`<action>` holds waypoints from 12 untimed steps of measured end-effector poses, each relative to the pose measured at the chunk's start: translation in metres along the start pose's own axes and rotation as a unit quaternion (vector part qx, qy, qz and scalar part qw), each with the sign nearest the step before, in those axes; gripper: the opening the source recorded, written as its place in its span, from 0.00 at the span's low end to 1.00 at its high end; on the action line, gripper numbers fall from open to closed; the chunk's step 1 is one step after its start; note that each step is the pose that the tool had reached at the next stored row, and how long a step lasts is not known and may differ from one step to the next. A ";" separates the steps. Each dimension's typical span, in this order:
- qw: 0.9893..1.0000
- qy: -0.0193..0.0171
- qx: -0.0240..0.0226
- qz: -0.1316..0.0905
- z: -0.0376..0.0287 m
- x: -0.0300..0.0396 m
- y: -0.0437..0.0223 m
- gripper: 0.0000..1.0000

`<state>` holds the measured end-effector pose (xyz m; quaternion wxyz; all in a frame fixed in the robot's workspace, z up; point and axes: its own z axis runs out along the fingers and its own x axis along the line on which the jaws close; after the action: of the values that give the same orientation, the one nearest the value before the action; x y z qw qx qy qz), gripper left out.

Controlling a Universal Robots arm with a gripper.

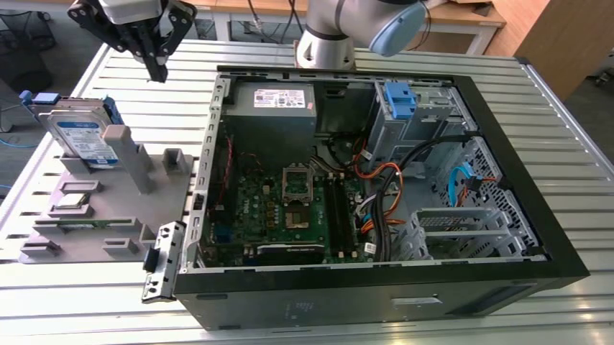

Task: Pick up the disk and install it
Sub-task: 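Reach for the disk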

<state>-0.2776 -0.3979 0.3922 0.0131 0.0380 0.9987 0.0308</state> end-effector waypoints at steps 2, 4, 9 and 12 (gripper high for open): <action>1.000 0.000 0.000 0.000 0.0000 0.0017 -0.0001 0.11; 1.000 0.000 -0.001 0.000 -0.0001 0.0033 -0.0002 0.11; 1.000 0.000 -0.002 0.000 -0.0002 0.0069 -0.0005 0.11; 1.000 0.000 -0.002 0.000 -0.0002 0.0091 -0.0007 0.11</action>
<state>-0.2867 -0.3979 0.3922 0.0132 0.0380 0.9986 0.0330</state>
